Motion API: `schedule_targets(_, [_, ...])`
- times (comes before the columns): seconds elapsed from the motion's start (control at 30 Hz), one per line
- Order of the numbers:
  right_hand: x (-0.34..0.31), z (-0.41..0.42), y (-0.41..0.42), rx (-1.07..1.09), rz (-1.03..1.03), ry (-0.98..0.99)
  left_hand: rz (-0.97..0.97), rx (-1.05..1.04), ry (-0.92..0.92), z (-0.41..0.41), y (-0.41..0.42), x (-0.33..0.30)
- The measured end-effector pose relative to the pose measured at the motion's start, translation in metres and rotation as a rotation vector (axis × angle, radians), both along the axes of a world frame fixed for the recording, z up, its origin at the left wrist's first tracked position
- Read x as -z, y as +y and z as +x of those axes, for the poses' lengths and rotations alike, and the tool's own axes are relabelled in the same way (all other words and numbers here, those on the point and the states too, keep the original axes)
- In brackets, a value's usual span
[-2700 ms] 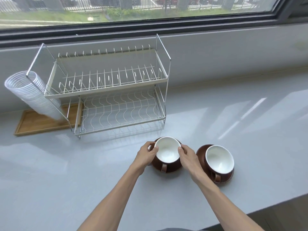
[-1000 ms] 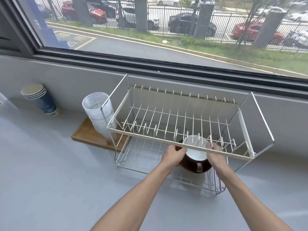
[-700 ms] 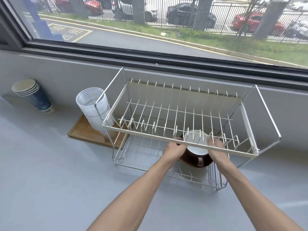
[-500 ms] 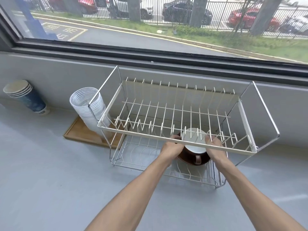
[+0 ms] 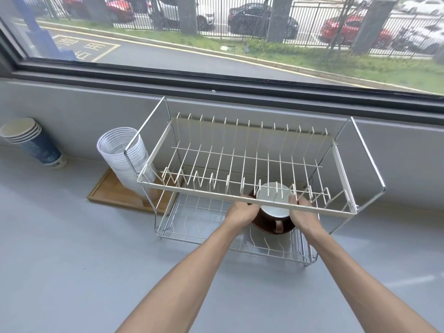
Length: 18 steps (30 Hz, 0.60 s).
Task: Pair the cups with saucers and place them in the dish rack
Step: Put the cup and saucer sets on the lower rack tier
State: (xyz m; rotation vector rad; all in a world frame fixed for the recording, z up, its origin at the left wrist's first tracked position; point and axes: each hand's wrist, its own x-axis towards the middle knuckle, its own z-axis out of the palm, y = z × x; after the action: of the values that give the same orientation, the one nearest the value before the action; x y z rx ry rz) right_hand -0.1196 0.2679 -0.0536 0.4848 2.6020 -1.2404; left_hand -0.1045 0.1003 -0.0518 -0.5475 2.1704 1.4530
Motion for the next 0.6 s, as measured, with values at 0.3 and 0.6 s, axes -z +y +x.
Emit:
schedule_targets(0.3, [-0.023, 0.029, 0.001, -0.115, 0.158, -0.044, -0.150, 0.195, 0.087, 0.021, -0.012, -0.027])
schedule_targets(0.6, [-0.070, 0.076, -0.005, -0.233, 0.261, -0.016, -0.407, 0.392, 0.195, 0.064, -0.017, -0.066])
